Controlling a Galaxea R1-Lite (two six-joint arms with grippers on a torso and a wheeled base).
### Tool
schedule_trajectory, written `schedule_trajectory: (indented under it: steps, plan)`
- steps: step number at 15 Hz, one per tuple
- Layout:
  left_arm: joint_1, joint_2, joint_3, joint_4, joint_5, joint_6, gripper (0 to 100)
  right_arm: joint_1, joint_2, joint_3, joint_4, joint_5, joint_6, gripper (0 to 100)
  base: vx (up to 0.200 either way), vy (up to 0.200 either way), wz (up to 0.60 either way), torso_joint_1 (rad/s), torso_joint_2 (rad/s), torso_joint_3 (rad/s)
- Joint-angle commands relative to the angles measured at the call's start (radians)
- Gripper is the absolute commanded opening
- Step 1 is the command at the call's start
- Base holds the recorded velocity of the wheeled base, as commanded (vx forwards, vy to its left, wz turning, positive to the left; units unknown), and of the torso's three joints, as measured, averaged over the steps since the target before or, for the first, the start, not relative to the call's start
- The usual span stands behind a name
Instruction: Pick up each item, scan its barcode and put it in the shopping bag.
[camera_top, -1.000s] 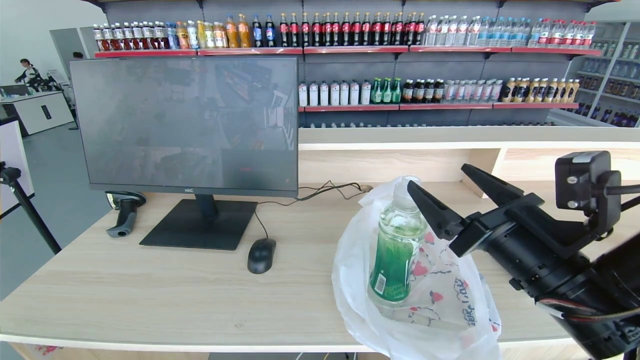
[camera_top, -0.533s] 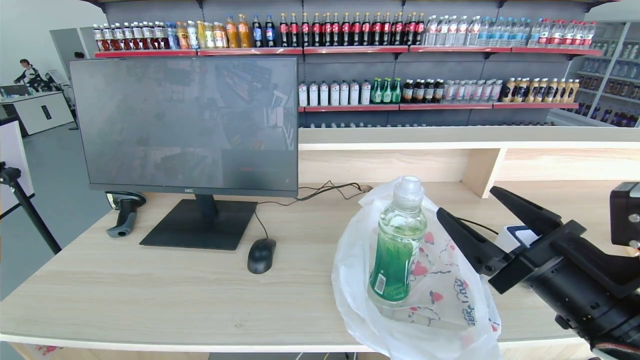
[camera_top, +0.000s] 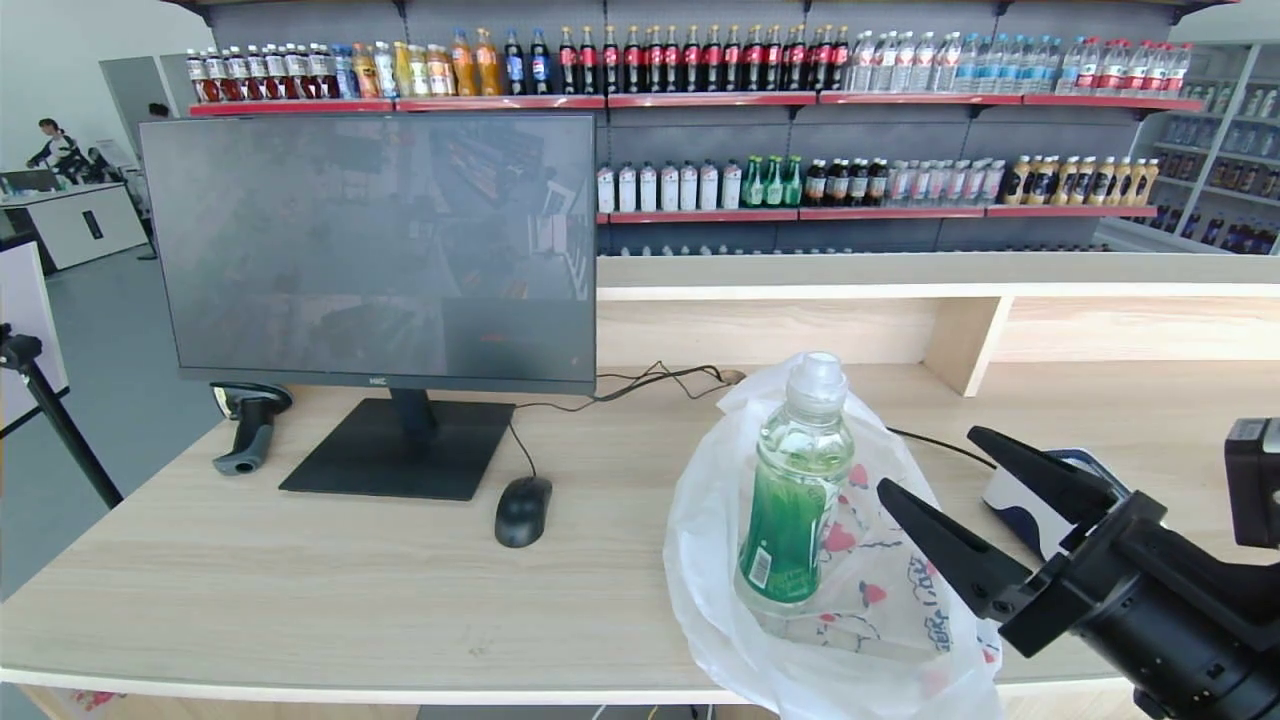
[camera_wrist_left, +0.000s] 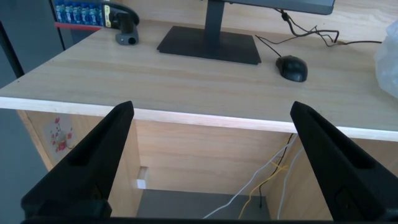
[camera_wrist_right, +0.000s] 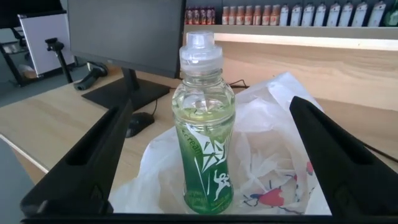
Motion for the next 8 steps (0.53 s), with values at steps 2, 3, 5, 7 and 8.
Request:
schedule_trajectory:
  steps: [2, 3, 5, 7, 8]
  plan:
    - [0.001, 0.000, 0.000, 0.000, 0.000, -0.001, 100, 0.000, 0.041, -0.033, -0.001, 0.001, 0.002, 100, -0.100, 0.000, 0.00, -0.001, 0.00, -0.001]
    - [0.001, 0.000, 0.000, 0.000, 0.002, -0.003, 100, 0.000, 0.044, -0.033, -0.001, 0.001, 0.002, 100, -0.200, 0.000, 0.00, 0.002, 0.00, 0.002]
    - [0.001, 0.000, 0.000, 0.000, 0.002, -0.006, 100, 0.000, 0.055, -0.034, -0.001, 0.005, 0.004, 100, -0.200, 0.000, 0.00, 0.014, 0.01, -0.007]
    - [0.001, 0.000, 0.000, 0.000, 0.000, -0.003, 100, 0.000, 0.055, -0.040, -0.001, 0.010, 0.007, 100, -0.200, 0.000, 0.00, -0.017, 0.00, 0.005]
    - [0.001, 0.000, 0.000, 0.000, 0.000, -0.003, 100, 0.000, 0.055, -0.042, -0.001, 0.010, 0.007, 100, 0.000, 0.000, 0.00, 0.000, 0.00, 0.000]
